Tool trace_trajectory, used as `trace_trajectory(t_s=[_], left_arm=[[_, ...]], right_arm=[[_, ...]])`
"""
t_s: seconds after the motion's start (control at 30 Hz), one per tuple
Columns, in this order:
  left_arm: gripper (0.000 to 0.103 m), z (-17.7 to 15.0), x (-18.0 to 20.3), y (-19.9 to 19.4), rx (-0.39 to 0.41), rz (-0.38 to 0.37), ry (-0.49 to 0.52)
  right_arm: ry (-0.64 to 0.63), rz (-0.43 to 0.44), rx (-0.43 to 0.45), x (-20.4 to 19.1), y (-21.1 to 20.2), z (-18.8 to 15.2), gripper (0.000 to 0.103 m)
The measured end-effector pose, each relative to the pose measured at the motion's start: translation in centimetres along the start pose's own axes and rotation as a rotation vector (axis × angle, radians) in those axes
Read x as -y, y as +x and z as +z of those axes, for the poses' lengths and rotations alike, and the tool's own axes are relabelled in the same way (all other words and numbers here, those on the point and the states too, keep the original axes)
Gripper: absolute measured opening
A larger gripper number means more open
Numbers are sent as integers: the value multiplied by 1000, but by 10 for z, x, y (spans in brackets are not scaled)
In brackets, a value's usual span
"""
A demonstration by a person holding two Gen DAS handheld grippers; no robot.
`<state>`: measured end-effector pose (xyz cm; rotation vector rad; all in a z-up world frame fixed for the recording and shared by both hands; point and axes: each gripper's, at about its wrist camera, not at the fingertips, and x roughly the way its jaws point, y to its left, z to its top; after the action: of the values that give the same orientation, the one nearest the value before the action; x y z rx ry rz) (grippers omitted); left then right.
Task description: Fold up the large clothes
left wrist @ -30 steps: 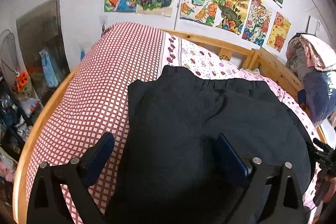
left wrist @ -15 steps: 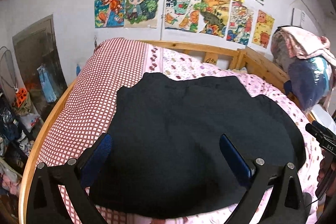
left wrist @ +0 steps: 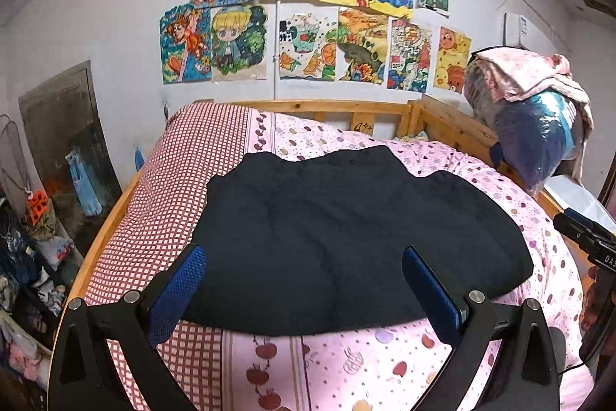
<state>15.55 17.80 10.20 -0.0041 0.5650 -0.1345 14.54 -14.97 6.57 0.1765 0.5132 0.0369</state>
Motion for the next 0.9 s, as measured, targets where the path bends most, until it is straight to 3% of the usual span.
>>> trace_trajectory(t_s=[0.57, 0.9], left_arm=[[103, -27, 10, -60, 65, -5, 34], [103, -49, 5, -79, 74, 4, 25]], right_arm=[[-37, 65, 113, -45, -71, -25, 94], [-39, 100, 121, -65, -92, -45, 95]])
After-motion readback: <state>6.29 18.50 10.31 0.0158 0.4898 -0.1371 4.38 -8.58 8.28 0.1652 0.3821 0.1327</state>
